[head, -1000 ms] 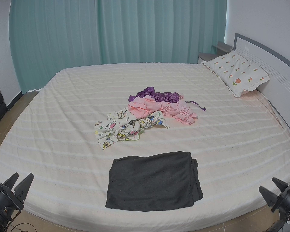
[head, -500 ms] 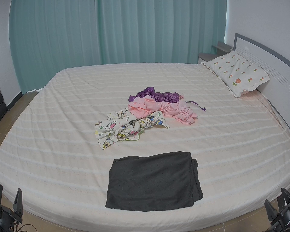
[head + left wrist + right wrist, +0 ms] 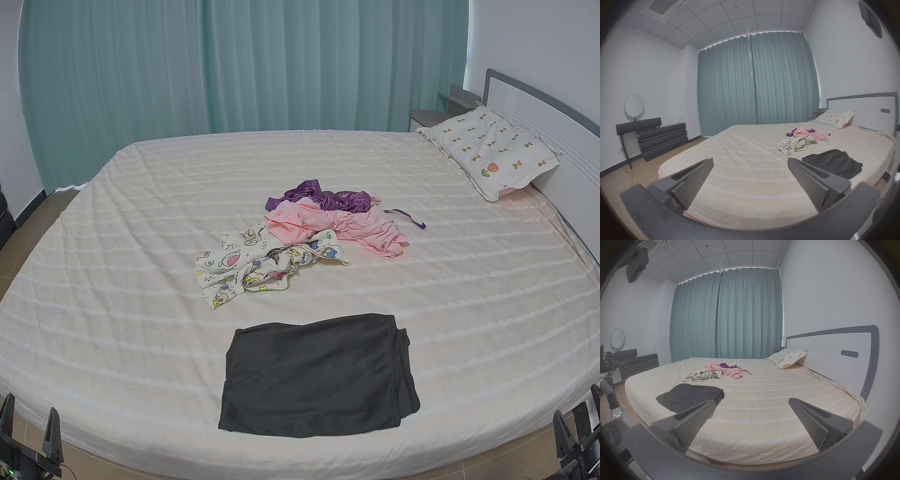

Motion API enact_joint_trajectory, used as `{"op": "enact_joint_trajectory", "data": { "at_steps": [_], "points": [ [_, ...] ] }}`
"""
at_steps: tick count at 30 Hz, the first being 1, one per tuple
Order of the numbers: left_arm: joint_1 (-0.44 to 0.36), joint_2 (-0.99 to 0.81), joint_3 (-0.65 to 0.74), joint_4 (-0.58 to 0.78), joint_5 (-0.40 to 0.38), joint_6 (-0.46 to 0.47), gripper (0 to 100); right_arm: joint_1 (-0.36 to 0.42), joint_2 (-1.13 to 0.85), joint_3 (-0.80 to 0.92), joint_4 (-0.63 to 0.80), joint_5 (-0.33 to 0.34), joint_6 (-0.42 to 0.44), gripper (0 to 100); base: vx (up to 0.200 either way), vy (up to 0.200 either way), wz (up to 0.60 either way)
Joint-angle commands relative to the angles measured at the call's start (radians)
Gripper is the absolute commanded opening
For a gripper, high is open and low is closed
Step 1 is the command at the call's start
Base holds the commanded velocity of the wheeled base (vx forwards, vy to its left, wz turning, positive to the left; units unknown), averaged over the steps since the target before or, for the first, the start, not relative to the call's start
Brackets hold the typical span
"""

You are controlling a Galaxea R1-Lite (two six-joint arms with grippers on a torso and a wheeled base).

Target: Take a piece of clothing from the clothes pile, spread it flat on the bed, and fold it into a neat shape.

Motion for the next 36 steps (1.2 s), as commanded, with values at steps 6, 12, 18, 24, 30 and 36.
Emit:
{"op": "enact_joint_trajectory", "data": {
  "at_steps": [6,12,18,24,30,36],
  "points": [
    [0.003,-0.015,0.007,0.001,-0.145,-0.028,100,-0.007,-0.024,0.015,-0.012,0.006,0.015,100,0.0,0.0,0.0],
    [0.002,-0.015,0.02,0.013,-0.199,-0.039,100,-0.007,-0.026,0.018,-0.018,0.005,0.028,100,0.0,0.0,0.0],
    [0.003,-0.015,0.02,0.013,-0.196,-0.043,100,-0.005,-0.026,0.018,-0.018,0.008,0.031,100,0.0,0.0,0.0],
    [0.002,-0.015,0.02,0.013,-0.196,-0.04,100,-0.005,-0.026,0.02,-0.02,0.008,0.035,100,0.0,0.0,0.0],
    [0.003,-0.015,0.02,0.015,-0.197,-0.051,100,-0.005,-0.026,0.018,-0.018,0.008,0.035,100,0.0,0.0,0.0],
    [0.002,-0.015,0.02,0.013,-0.199,-0.048,100,-0.005,-0.026,0.018,-0.018,0.008,0.034,100,0.0,0.0,0.0]
  ]
}}
